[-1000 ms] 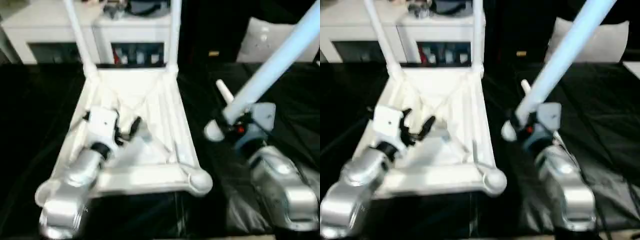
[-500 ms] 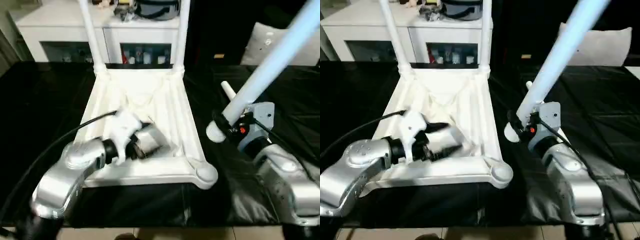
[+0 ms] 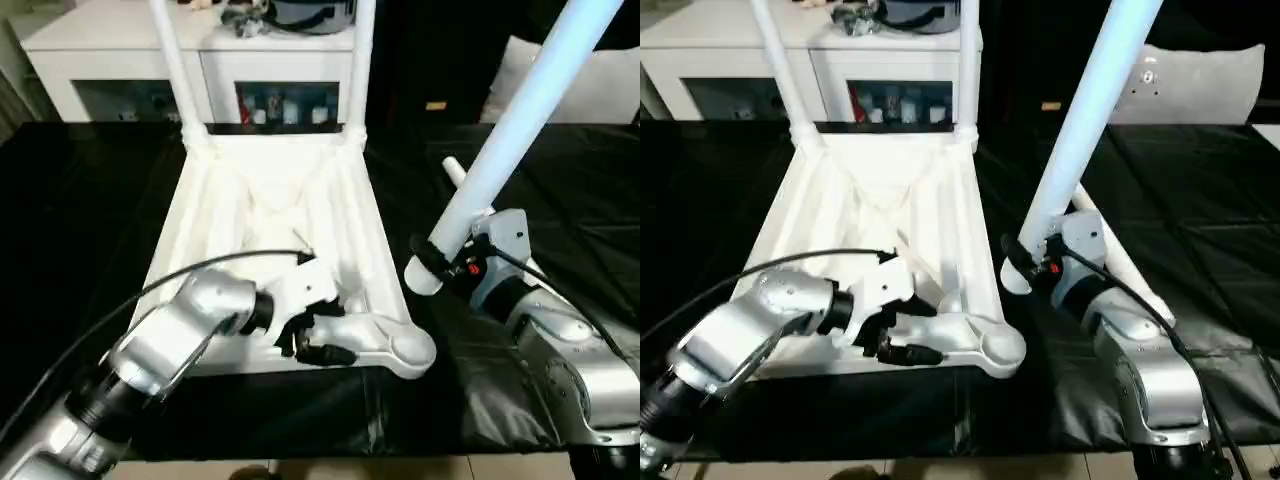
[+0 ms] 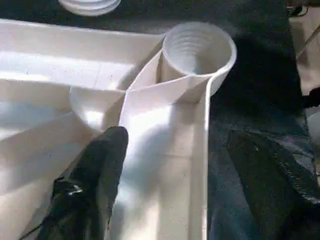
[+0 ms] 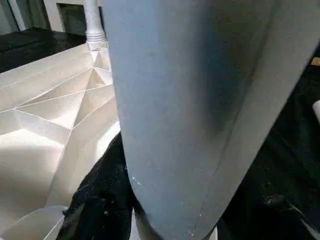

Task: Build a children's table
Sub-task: Move to table

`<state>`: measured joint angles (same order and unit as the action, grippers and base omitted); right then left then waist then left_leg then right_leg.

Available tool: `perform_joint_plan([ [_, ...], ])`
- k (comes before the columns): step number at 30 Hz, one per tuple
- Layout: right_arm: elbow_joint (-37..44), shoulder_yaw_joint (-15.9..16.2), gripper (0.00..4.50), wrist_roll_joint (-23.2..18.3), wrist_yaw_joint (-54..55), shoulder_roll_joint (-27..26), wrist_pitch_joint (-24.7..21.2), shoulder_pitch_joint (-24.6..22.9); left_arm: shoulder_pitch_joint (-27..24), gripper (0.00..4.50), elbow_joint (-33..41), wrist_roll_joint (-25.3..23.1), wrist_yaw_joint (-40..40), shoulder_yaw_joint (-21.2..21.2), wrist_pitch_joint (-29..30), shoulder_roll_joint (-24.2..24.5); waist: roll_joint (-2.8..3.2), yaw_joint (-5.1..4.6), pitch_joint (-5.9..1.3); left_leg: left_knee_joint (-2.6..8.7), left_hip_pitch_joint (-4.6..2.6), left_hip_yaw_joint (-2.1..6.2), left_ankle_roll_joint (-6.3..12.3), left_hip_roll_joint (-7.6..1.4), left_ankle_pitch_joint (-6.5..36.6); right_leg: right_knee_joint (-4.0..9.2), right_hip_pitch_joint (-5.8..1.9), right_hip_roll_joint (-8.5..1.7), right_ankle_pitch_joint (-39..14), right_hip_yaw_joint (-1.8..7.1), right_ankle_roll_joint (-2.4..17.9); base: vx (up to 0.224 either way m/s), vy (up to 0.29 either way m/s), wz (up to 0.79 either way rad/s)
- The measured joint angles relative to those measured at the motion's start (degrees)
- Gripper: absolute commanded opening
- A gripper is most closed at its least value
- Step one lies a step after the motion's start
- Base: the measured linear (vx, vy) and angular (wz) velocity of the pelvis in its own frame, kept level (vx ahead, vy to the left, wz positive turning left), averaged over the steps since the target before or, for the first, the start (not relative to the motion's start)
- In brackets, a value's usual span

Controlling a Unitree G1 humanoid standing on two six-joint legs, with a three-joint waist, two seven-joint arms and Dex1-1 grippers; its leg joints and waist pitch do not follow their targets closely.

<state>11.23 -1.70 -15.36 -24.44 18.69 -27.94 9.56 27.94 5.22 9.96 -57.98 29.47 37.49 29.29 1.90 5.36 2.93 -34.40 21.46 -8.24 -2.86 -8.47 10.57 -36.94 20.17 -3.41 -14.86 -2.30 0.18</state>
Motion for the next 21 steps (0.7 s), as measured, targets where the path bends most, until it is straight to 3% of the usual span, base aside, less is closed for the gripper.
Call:
perform_joint_plan([
  [3,0.0,0.0,1.86,0.06,0.0,0.0,0.0,-0.07,0.22,2.81,-0.13,-0.2,-0.78,0.9,0.86,-0.03,0.16,0.02,0.1,-0.01,-0.03,-0.01,-0.01,-0.02,-0.01,-0.01,-0.02,0.0,0.0,0.01,0.0,0.0,0.0,0.0],
  [7,0.0,0.21,1.86,0.12,-0.03,0.0,0.0,-0.23,0.46,2.66,-0.07,0.54,-2.0,1.27,2.27,-0.22,0.27,0.11,0.17,-0.01,-0.05,-0.05,0.0,-0.04,-0.02,-0.03,-0.03,0.0,0.01,0.01,0.01,0.0,0.0,0.0],
  [15,0.0,0.5,1.86,0.21,-0.46,0.01,0.0,-0.23,0.47,1.92,1.03,2.3,-3.03,1.24,4.16,-0.78,0.34,0.4,0.2,0.0,-0.03,-0.11,0.0,-0.07,-0.01,0.01,0.0,0.0,0.0,0.02,0.0,0.0,0.0,0.0],
  [19,0.0,0.52,1.86,0.26,-0.52,0.01,0.0,-0.23,0.56,1.83,1.03,1.77,-2.99,1.96,4.69,-0.78,0.35,0.47,0.21,0.0,-0.03,-0.12,-0.01,-0.07,-0.01,0.02,-0.01,0.0,0.0,0.03,0.0,0.0,0.0,0.0],
  [21,0.0,0.72,1.86,0.33,-0.54,0.04,0.0,-0.25,0.68,1.48,1.02,1.32,-2.91,2.6,4.81,-0.73,0.35,0.47,0.21,0.01,-0.03,-0.12,-0.01,-0.07,-0.01,0.02,-0.01,0.0,0.0,0.03,0.0,0.0,0.0,0.0],
])
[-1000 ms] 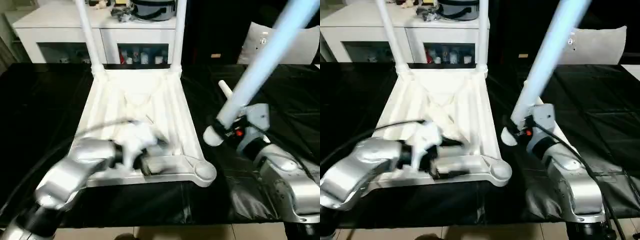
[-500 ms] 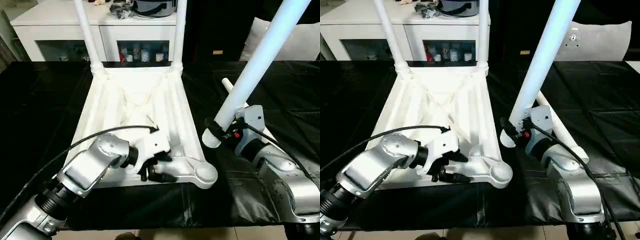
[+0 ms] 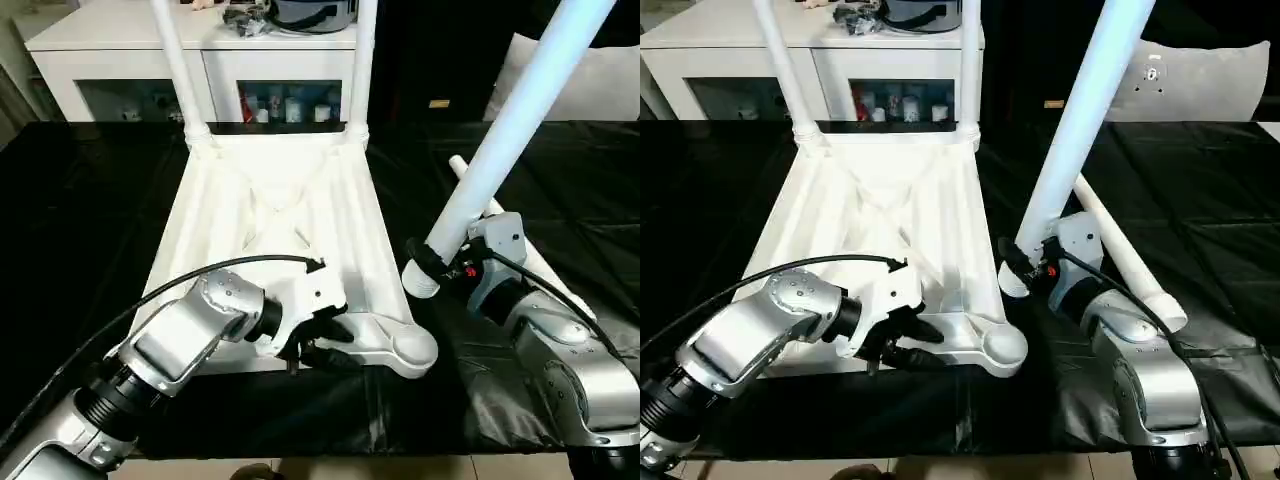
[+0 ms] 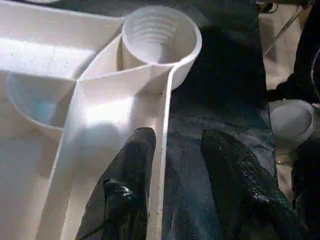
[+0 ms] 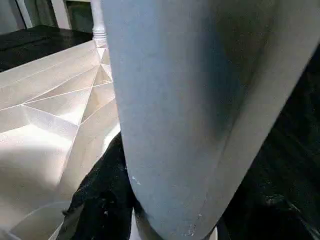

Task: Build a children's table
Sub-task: Insert table leg to table base

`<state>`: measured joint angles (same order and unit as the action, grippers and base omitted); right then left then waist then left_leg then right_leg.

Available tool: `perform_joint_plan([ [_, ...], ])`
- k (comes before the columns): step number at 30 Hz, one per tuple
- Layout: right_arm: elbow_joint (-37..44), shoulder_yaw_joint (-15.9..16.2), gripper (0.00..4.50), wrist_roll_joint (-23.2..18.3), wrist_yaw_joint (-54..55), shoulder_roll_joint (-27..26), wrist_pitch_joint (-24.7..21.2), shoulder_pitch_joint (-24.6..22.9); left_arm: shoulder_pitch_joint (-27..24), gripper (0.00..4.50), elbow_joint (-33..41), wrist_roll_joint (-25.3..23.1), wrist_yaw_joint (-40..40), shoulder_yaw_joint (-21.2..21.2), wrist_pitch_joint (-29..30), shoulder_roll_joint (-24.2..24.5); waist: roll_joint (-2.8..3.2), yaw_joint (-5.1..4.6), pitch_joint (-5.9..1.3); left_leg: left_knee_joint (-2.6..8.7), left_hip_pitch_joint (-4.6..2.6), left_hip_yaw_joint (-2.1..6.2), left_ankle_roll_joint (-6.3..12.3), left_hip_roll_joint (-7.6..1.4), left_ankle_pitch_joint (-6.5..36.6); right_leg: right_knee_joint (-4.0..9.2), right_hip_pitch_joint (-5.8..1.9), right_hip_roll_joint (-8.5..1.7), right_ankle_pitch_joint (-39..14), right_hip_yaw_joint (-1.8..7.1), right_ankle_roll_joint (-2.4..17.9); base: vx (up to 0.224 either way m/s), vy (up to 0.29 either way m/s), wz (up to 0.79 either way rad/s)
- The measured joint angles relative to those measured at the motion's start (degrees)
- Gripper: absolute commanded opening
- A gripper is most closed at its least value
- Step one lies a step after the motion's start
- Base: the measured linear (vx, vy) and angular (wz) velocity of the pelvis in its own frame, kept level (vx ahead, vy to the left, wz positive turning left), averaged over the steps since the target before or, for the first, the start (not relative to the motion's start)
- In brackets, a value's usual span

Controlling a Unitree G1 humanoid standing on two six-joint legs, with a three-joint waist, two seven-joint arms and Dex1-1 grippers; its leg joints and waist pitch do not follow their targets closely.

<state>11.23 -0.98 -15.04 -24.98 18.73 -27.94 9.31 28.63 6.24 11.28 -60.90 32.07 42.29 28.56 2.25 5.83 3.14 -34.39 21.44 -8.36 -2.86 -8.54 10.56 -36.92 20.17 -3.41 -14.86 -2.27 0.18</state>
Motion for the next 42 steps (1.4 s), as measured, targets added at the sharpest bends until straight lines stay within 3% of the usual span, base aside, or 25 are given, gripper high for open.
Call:
perform_joint_plan([
  [19,0.0,1.06,1.86,0.44,-0.53,0.1,0.67,0.02,0.79,0.02,-2.24,-4.4,2.69,2.96,-1.1,-1.02,0.0,0.01,0.0,0.15,-0.01,-0.03,0.0,0.0,0.0,0.19,-0.03,0.0,0.01,0.0,0.0,0.0,0.0,0.0],
  [23,-0.04,1.37,1.86,0.37,-0.69,0.0,0.67,0.29,0.83,0.0,-3.72,-4.74,3.29,2.64,-3.03,-1.02,0.0,-0.15,0.0,0.15,-0.05,-0.04,0.0,-0.01,0.0,0.17,-0.04,0.01,0.04,0.0,0.01,0.0,0.0,0.0],
  [29,-0.23,1.27,1.86,-0.45,-2.12,0.38,0.7,2.12,0.83,0.0,-7.0,-4.31,5.26,-1.72,-2.7,-1.02,0.0,-1.13,0.01,0.16,0.01,-0.04,0.0,-0.09,-0.01,0.13,0.08,0.09,0.05,0.02,0.01,0.0,0.0,0.0],
  [32,-0.96,1.26,1.86,-0.5,-3.12,0.81,0.8,2.75,0.82,0.0,-7.36,-3.96,5.9,-3.69,-2.33,-0.62,-0.01,-1.23,0.0,0.15,0.75,-0.06,0.07,-0.11,-0.09,0.08,0.8,0.12,0.08,0.03,0.01,0.0,0.0,0.0],
  [37,-2.81,1.21,1.86,-0.62,-4.23,1.74,1.04,4.4,0.74,0.0,-8.81,-3.78,6.81,-5.68,-5.25,0.15,-0.02,-0.86,0.0,-0.03,1.7,-0.08,0.5,-0.16,-0.3,-0.11,1.7,0.12,0.09,-0.05,-0.01,0.0,0.0,0.0],
  [42,-3.2,0.97,1.86,-2.59,-5.69,0.95,0.93,5.21,-0.01,0.0,-11.86,-4.99,7.29,-6.13,-12.26,-0.79,-0.01,-0.29,0.0,-0.15,1.73,-0.09,0.55,-0.18,-0.29,-0.12,1.68,0.1,0.1,-0.09,-0.01,0.0,0.0,0.0],
])
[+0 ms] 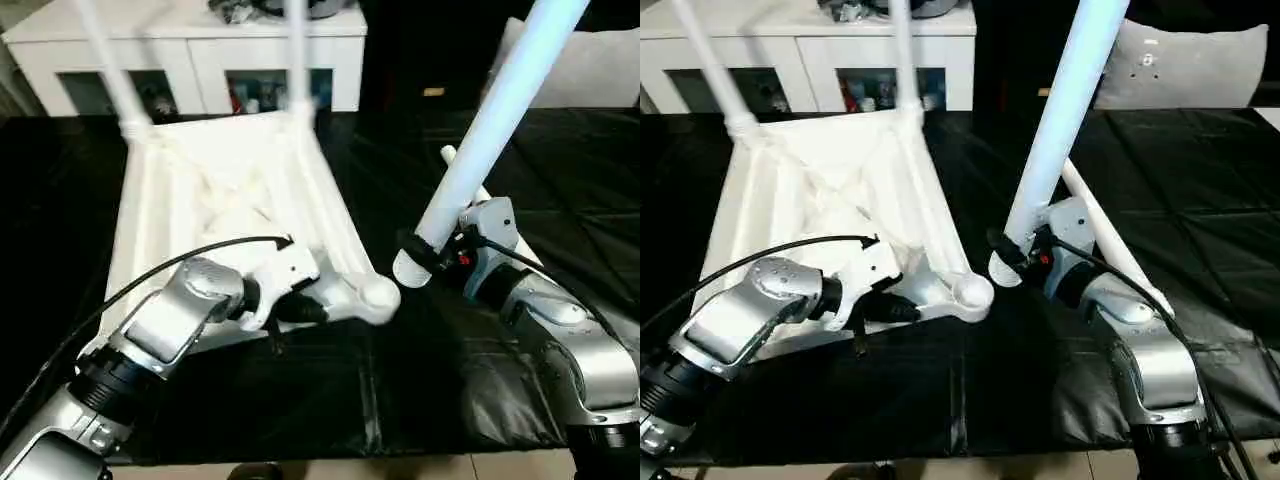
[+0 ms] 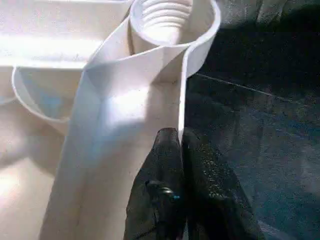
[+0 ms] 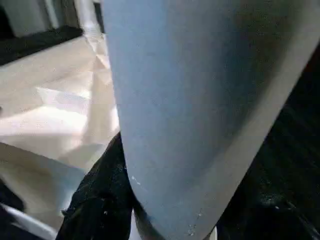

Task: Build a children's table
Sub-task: Insert table leg to table base

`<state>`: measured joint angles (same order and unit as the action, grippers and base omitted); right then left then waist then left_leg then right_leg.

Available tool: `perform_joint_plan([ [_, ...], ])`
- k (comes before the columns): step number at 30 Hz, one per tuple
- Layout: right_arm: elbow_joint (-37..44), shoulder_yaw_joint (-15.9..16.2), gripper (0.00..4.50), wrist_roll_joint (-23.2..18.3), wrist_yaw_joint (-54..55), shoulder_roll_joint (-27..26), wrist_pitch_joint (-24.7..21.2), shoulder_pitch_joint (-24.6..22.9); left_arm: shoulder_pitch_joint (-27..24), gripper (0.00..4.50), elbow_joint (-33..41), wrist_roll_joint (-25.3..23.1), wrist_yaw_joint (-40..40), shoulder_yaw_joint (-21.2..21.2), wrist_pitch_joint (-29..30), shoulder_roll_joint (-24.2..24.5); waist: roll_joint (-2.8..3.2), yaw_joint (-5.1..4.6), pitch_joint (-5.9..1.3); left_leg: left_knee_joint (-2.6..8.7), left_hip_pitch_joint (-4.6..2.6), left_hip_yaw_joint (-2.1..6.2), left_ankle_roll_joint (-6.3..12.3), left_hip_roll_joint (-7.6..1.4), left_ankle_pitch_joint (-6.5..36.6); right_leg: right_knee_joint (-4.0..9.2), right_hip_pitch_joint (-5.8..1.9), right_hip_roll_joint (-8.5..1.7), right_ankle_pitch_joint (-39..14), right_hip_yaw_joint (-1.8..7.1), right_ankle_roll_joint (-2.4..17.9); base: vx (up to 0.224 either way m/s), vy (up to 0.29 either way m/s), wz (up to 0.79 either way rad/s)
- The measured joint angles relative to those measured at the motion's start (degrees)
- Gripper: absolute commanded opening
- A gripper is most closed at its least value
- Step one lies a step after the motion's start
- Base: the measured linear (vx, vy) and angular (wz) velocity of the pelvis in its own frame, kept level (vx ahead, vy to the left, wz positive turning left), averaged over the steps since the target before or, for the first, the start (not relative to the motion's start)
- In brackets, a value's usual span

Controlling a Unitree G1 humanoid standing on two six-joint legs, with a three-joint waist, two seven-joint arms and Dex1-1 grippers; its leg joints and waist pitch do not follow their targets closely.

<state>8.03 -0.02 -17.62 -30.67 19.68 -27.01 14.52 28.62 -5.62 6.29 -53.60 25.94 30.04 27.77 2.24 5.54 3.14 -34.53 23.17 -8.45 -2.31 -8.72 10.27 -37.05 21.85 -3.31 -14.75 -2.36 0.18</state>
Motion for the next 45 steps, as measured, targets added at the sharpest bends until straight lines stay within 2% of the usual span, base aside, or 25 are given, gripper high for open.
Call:
perform_joint_plan([
  [1,0.0,-0.03,1.86,-0.37,-0.14,-0.03,-0.08,0.29,-0.05,0.0,-0.34,-0.09,0.08,0.0,-0.58,-0.25,0.0,0.12,0.0,-0.01,-0.01,-0.01,0.0,0.0,0.0,0.0,-0.01,0.0,0.02,0.01,0.01,0.0,0.0,0.0],
  [2,-0.04,-0.09,1.86,-0.76,-0.43,-0.04,-0.2,0.66,-0.19,0.27,-0.54,-0.21,0.03,0.0,-1.31,-0.37,0.0,0.19,0.0,-0.03,-0.01,-0.02,0.02,0.0,-0.02,-0.01,-0.02,-0.01,0.05,0.02,0.01,0.0,0.0,0.0],
  [4,-0.31,-0.6,1.86,-1.4,-1.05,-0.04,-0.36,1.18,-0.27,0.55,-1.17,-0.24,0.07,-0.01,-2.26,-1.0,0.0,0.4,0.0,-0.06,-0.01,-0.04,0.07,0.0,-0.07,-0.01,-0.04,-0.02,0.12,0.03,0.02,0.0,0.0,0.0],
  [8,-1.7,-0.95,1.86,-2.56,-2.32,0.13,-0.51,2.23,0.28,0.67,-4.42,-0.51,0.59,-0.17,-5.53,-2.55,0.0,1.06,0.0,-0.07,-0.03,-0.07,0.32,-0.01,-0.24,-0.03,-0.06,-0.03,0.26,0.01,0.03,0.0,0.0,0.0],
  [11,-2.06,-0.94,1.86,-2.63,-2.75,0.35,-0.57,2.48,0.78,0.77,-6.93,-1.06,0.53,-0.17,-6.71,-2.92,0.0,1.1,0.0,-0.06,-0.05,-0.09,0.45,-0.02,-0.38,-0.03,-0.06,-0.03,0.45,0.01,0.04,0.0,0.0,0.0],
  [16,-2.51,-0.8,1.86,-2.92,-3.64,0.89,-1.77,2.78,1.37,0.77,-10.71,-1.44,-0.14,-0.7,-8.39,-3.58,0.0,1.05,0.0,-0.06,-0.08,-0.25,0.31,-0.08,-0.55,-0.01,-0.07,-0.05,0.81,0.05,0.02,0.0,0.0,0.0],
  [22,-2.72,-0.44,1.86,-3.35,-4.82,1.2,-3.56,3.85,2.47,0.14,-13.77,-1.48,-2.5,-0.79,-10.31,-3.82,0.09,1.06,-0.01,-0.06,-0.12,-0.54,0.26,-0.25,-0.73,0.0,-0.08,-0.09,1.03,0.08,0.02,0.0,0.0,0.0],
  [28,-5.55,0.76,1.86,-4.62,-8.17,2.29,-6.13,6.03,3.84,0.0,-16.34,-1.59,-4.7,-0.82,-11.75,-4.47,0.17,1.06,-0.06,-0.05,-0.11,-0.64,0.16,-0.25,-0.81,0.01,-0.06,-0.14,1.08,0.1,0.02,0.0,0.0,0.0],
  [36,-12.27,4.68,1.86,-3.86,-15.73,4.29,-3.87,10.55,4.66,0.0,-18.39,-2.79,-6.59,-0.63,-15.45,-4.67,0.14,1.25,-0.04,-0.04,-0.06,-0.68,0.18,-0.28,-0.83,0.02,-0.04,-0.15,1.08,0.06,0.03,0.0,0.0,0.0],
  [45,-16.4,7.27,1.86,-1.26,-19.18,5.54,-1.06,12.95,4.42,0.0,-19.02,-4.44,-6.33,-0.52,-18.7,-4.95,0.14,1.66,-0.04,-0.04,-0.06,-0.79,0.3,-0.36,-0.91,-0.02,-0.01,-0.15,1.08,0.03,0.03,0.0,0.0,0.0],
])
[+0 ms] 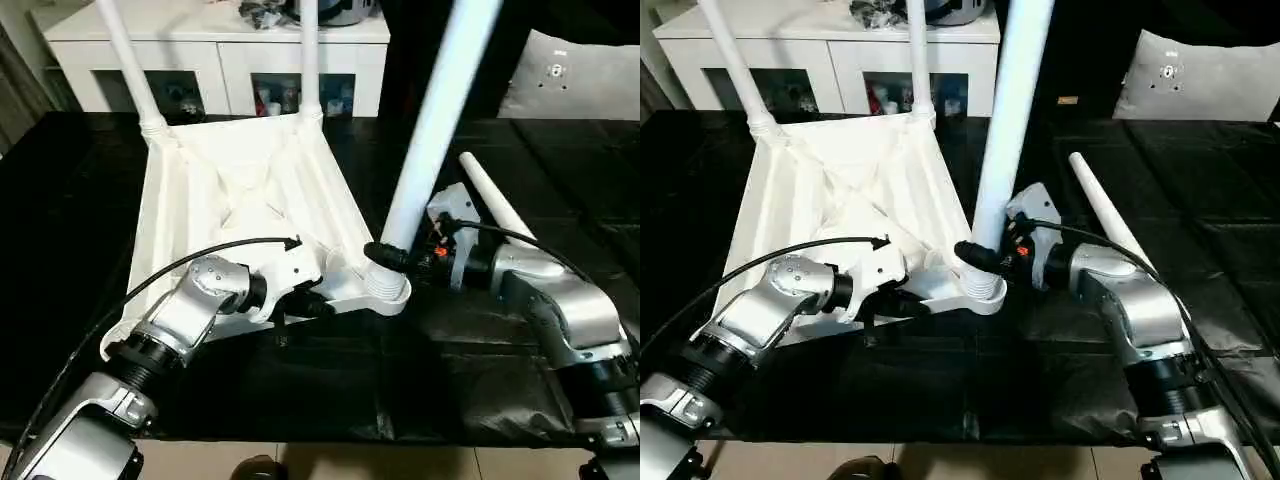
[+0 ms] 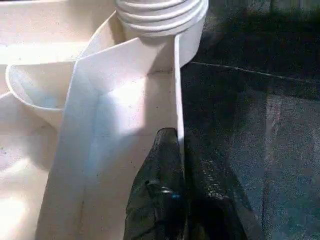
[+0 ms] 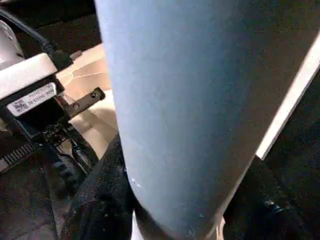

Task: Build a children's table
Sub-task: Insert table leg to table base

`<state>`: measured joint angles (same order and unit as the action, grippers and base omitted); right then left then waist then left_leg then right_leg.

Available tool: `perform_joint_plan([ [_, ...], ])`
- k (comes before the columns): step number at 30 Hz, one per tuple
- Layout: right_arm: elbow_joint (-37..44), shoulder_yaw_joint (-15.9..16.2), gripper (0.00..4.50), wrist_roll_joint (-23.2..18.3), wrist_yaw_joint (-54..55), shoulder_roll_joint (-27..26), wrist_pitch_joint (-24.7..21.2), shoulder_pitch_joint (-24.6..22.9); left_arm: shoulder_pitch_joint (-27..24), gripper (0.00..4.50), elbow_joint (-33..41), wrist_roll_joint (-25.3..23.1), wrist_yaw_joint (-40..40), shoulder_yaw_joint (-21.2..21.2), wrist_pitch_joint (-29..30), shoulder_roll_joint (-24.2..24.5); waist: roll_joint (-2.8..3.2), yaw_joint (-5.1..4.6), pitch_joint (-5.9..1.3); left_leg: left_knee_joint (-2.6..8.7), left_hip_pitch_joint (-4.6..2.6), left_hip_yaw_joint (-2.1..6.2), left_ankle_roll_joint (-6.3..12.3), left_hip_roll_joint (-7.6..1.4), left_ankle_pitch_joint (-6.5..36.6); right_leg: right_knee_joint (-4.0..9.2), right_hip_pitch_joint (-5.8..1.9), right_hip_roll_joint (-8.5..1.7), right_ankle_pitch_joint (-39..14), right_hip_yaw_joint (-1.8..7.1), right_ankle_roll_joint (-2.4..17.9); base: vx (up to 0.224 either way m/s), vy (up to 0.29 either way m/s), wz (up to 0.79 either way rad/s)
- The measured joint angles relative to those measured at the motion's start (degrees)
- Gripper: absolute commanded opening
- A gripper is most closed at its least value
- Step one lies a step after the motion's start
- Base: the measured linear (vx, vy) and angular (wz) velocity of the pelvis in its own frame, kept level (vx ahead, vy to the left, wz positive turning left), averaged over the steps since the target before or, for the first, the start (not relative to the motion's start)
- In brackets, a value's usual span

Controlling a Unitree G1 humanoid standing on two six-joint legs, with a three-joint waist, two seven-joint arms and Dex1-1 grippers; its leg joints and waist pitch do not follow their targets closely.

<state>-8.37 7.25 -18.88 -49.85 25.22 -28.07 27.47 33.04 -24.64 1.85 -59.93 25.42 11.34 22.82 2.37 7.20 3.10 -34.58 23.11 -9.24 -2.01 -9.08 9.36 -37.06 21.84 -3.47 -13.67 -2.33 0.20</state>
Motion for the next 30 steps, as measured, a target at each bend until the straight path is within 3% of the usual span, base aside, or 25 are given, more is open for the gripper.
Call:
perform_joint_plan([
  [2,-1.4,0.2,1.86,1.13,-0.12,0.37,1.36,0.68,-0.04,0.0,-0.12,-0.35,0.17,0.0,-0.41,-0.23,0.0,0.07,0.0,0.0,-0.02,-0.18,0.02,-0.12,-0.02,-0.01,-0.01,0.0,0.01,-0.01,0.01,0.0,0.0,0.0],
  [4,-2.46,0.34,1.86,1.99,-0.07,0.83,2.38,1.24,-0.01,0.44,-0.32,-0.36,0.11,-0.16,-0.35,-0.78,0.01,0.1,-0.01,0.0,-0.05,-0.47,0.06,-0.27,-0.04,-0.01,-0.01,-0.01,0.01,-0.01,0.0,0.0,0.0,0.0],
  [9,-3.07,0.14,1.86,2.26,-0.08,0.51,3.14,1.27,0.41,0.85,-1.18,1.64,0.28,-2.17,-1.19,-3.5,-0.08,0.46,-0.04,-0.04,-0.03,-0.55,0.06,-0.3,-0.04,0.03,-0.02,-0.03,0.02,0.01,0.01,0.0,0.0,0.0],
  [30,-1.26,-1.17,1.86,-0.02,-0.63,-0.3,2.03,-1.08,2.67,0.9,-7.3,-1.73,0.81,-1.57,-3.87,-4.14,0.03,0.72,-0.12,-0.05,-0.09,-0.57,0.06,-0.37,-0.04,0.01,-0.04,-0.01,0.11,0.0,0.01,0.0,0.0,0.0],
])
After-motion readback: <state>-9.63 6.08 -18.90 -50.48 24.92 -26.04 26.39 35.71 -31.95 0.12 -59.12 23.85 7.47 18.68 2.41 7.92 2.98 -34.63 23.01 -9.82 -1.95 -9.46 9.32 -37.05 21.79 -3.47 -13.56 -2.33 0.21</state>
